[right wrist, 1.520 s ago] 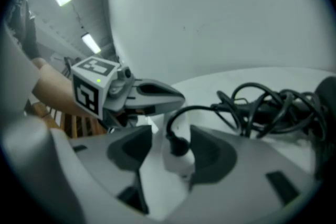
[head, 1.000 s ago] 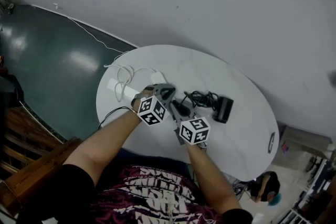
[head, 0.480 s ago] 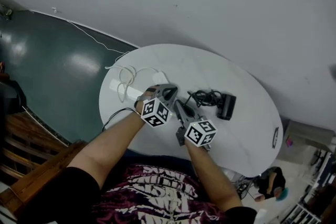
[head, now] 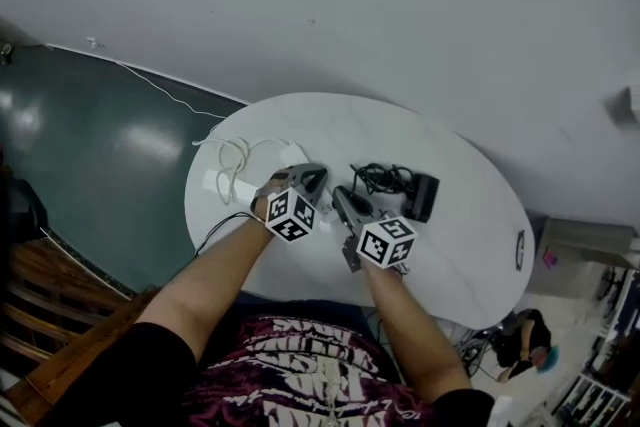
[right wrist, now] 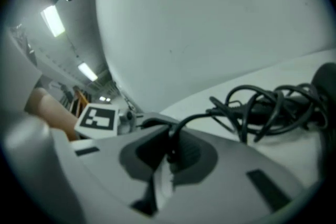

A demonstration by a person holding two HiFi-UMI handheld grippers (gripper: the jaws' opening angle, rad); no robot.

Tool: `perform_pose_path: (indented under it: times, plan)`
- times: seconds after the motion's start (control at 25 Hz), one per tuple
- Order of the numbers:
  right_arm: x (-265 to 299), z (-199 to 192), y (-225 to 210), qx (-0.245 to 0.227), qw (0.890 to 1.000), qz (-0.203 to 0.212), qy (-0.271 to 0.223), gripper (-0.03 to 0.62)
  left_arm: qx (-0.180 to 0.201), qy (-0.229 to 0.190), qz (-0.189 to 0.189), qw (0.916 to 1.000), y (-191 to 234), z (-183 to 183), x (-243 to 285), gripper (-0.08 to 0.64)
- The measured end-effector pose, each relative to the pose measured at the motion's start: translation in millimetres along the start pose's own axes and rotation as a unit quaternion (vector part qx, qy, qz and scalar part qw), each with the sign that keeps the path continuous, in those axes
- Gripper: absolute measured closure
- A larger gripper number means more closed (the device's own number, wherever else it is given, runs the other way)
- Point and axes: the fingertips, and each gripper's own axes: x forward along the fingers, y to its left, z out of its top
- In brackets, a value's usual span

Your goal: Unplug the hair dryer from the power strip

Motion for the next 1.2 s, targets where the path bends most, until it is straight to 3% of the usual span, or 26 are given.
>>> perform_pose_path:
  times: [0.12, 0.2, 0.36, 0.48, 0.64, 0.8, 0.92, 1.04, 1.2]
  plan:
    - [3, -9, -7, 0.003, 1.0, -0.018, 0.011, 0.519, 0.006, 0.0, 0.004, 1.0, 2, -2, 1, 0.545]
    - [0, -14, -6, 0.02, 0.999, -0.019, 0.022, 0.4, 0.002, 0.003, -0.004, 1.0, 0, -4, 0, 0.545]
    - [-13, -23, -3, 0.011, 0.998, -0.044, 0.038, 0.375, -0.029, 0.01, -0.066, 0.9974, -3, -5, -3, 0.545]
    - [-24, -39, 4, -0.022, 0.993, -0.07, 0.091, 0.351, -0.056, -0.046, -0.074, 0.9946, 6, 13, -31, 0.545]
    - [-36, -60, 18, 0.0, 0.99, -0.077, 0.116, 0.33, -0.096, -0.139, -0.043, 0.9848, 27, 46, -98, 0.545]
    - [-62, -87, 29, 0.007, 0.983, -0.114, 0.142, 0.327, -0.123, -0.182, -0.044, 0.9745, 32, 52, -164, 0.545]
    - [-75, -109, 44, 0.053, 0.981, -0.121, 0.143, 0.325, -0.132, -0.191, -0.056, 0.971, 30, 44, -203, 0.545]
    - [-91, -137, 39, 0.063, 0.966, -0.175, 0.177, 0.324, -0.127, -0.191, -0.067, 0.971, 27, 35, -229, 0.545]
    - [-114, -139, 27, -0.03, 0.935, -0.296, 0.192, 0.322, -0.131, -0.196, -0.08, 0.9686, 29, 30, -248, 0.545]
